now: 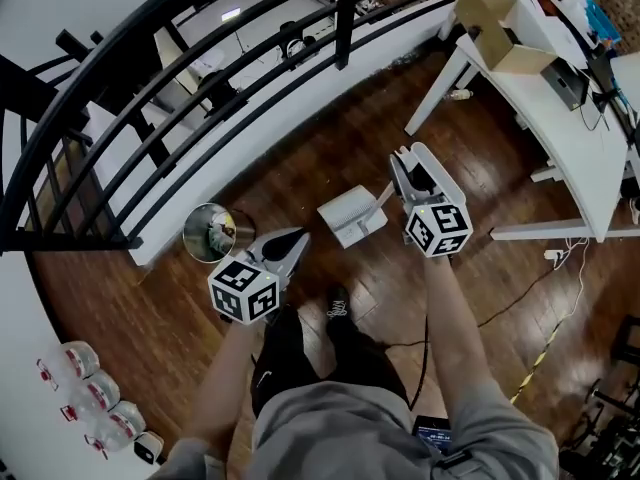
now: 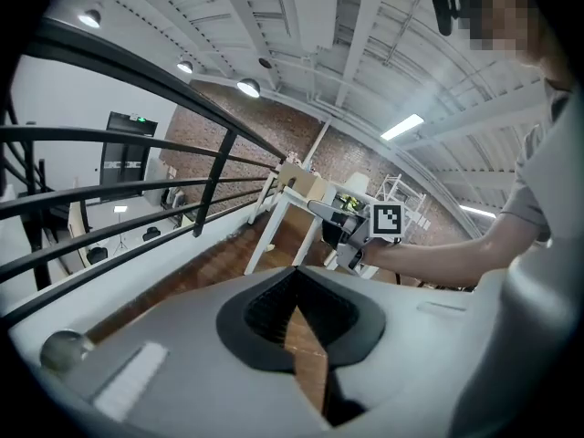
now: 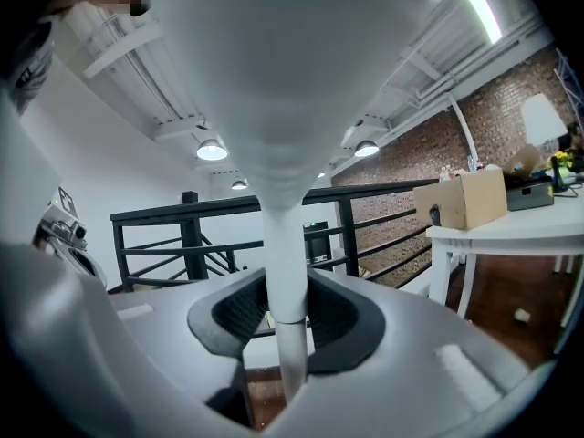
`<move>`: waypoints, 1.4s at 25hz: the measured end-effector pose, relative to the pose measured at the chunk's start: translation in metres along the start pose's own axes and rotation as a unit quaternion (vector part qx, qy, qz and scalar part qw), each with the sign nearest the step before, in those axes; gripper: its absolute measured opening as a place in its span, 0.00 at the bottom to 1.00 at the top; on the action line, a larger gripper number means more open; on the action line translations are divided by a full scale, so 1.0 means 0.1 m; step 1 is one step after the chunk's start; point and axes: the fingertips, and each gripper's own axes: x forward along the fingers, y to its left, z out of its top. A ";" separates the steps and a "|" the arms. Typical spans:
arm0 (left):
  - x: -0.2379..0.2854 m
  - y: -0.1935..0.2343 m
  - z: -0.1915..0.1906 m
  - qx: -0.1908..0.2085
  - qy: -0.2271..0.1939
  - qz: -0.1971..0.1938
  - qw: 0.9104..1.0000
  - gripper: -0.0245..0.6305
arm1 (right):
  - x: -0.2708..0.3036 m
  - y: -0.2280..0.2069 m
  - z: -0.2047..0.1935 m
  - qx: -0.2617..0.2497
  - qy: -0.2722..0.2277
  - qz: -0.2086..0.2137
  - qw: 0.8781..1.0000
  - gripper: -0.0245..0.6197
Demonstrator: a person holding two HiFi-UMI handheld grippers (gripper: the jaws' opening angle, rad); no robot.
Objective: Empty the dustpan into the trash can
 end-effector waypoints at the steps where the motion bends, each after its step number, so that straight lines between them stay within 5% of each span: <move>1: 0.00 0.00 -0.04 -0.002 0.005 -0.001 1.000 0.04 | -0.02 -0.01 -0.05 0.004 -0.001 0.000 1.000 0.21; 11: 0.09 -0.04 -0.23 -0.003 0.032 -0.020 0.999 0.04 | -0.41 -0.11 -0.36 0.023 -0.015 0.003 1.000 0.22; 21: 0.10 -0.26 -0.39 0.003 0.064 -0.067 0.996 0.04 | -1.03 -0.18 -0.68 0.060 -0.011 -0.126 0.990 0.25; 26: 0.00 -0.34 -0.43 0.014 0.073 -0.097 0.992 0.04 | -1.40 -0.16 -0.92 0.072 0.021 -0.206 0.976 0.28; 35: -0.24 -0.45 -0.28 0.041 0.073 -0.125 0.989 0.04 | -1.78 -0.07 -1.17 0.131 0.075 -0.274 0.950 0.47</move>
